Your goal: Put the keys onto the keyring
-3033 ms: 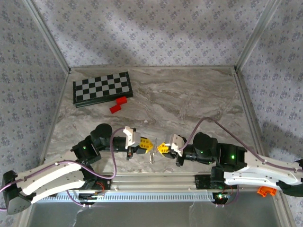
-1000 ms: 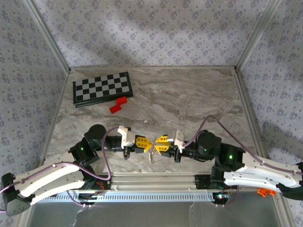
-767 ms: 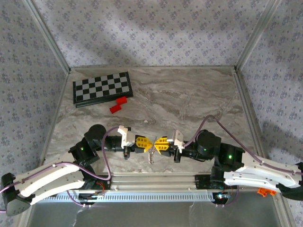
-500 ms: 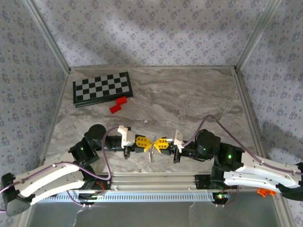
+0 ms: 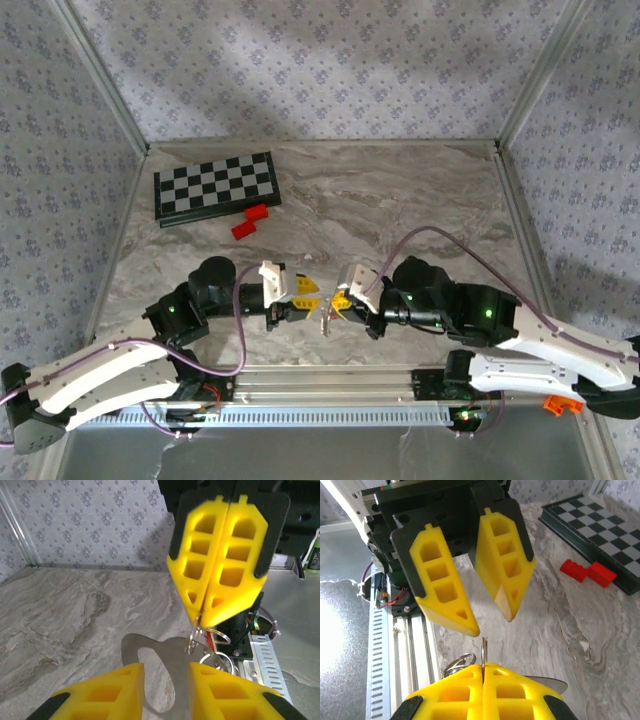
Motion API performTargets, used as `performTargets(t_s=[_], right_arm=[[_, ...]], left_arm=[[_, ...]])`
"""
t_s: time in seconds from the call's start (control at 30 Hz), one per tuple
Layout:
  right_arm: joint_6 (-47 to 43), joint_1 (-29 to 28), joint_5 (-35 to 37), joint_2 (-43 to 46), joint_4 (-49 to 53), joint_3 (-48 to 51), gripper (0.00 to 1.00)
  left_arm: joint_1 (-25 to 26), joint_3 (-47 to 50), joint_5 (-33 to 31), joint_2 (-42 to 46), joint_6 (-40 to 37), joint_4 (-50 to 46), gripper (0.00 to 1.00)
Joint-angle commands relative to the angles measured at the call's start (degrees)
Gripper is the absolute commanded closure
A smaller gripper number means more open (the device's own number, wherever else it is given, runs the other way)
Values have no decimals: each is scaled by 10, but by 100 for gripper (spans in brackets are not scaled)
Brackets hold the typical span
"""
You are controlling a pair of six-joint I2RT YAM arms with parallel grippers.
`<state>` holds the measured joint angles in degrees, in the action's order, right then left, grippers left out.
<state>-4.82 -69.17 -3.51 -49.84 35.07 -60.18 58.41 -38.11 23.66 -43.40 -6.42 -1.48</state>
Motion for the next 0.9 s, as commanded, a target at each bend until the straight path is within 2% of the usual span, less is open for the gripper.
performTargets(t_s=[0.0, 0.2, 0.43, 0.87], right_arm=[[-21, 11, -35, -27, 83, -50, 100], [-41, 19, -45, -55, 104, -76, 100], [-55, 22, -63, -73, 111, -110, 100], [-77, 22, -78, -98, 130, -129, 100]], left_arm=[[9, -21, 6, -5, -9, -8, 71], [26, -21, 28, -8, -8, -3, 71], [26, -21, 28, -15, -6, 4, 76], [26, -24, 28, -16, -8, 9, 79]])
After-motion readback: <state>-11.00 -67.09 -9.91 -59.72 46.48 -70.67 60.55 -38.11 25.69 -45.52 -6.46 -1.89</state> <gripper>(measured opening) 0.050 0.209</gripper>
